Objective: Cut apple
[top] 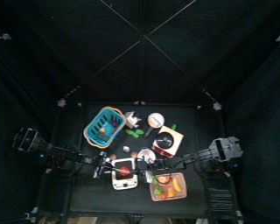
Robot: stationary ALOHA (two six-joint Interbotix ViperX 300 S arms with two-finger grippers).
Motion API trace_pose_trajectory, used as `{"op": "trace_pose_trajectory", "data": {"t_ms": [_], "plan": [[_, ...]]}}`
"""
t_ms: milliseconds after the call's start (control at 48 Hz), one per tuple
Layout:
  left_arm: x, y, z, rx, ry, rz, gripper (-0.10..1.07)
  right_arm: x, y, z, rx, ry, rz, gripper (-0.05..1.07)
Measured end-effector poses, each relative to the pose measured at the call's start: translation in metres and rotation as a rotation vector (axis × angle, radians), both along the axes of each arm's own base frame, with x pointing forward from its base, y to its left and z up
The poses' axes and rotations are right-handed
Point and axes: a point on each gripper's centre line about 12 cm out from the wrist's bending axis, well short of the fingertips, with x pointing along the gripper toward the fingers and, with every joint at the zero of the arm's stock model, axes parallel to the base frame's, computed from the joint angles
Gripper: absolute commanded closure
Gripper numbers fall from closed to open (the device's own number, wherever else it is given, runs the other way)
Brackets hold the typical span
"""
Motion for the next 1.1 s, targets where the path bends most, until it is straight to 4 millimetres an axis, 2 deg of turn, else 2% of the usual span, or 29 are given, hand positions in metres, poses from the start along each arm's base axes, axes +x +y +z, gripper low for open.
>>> {"op": "trace_pose_trajectory", "data": {"t_ms": [1104], "plan": [[0.001, 0.004, 0.002, 0.066, -0.02, -0.043, 0.6, 0.002, -0.015, 0.0, -0.048, -0.007, -0.002, 0.57]]}}
